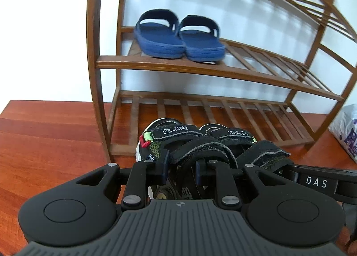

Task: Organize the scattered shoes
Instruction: 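Lift the black sandals with both grippers and carry them under the rack's middle shelf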

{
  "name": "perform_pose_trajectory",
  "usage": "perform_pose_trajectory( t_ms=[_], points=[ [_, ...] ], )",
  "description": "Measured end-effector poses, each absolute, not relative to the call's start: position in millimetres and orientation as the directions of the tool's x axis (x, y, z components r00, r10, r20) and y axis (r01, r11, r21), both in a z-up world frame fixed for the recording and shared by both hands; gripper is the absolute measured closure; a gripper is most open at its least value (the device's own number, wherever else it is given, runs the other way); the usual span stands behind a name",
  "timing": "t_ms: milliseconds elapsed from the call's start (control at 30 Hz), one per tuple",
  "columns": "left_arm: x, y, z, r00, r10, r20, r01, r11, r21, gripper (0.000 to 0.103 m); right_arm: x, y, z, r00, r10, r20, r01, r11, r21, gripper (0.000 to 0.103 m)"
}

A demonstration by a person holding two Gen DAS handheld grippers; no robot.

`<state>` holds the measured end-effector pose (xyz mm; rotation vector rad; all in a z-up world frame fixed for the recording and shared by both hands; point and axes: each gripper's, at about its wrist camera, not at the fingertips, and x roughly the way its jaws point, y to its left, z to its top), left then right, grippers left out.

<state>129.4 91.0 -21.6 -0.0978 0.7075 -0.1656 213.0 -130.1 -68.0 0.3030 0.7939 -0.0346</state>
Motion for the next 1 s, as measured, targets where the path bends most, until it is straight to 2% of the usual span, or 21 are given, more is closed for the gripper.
perform_pose_trajectory(
  t_ms=[433,867,1000],
  points=[
    [208,105,-66,0.727,-0.119,-0.677,0.056,0.992,-0.114,0.079,289,-132,-125,0.697,0.057,-0.715,0.178,0.952,0.249,0.088],
    [238,119,-86,0.710,-0.094,-0.697,0.030,0.994,-0.104,0.079,350,-135,-156,0.697,0.054,-0.715,0.157,0.961,0.226,0.088],
    [234,120,-85,0.710,-0.102,-0.697,0.044,0.994,-0.101,0.077,355,-138,-161,0.695,0.059,-0.716,0.163,0.958,0.237,0.084]
  ],
)
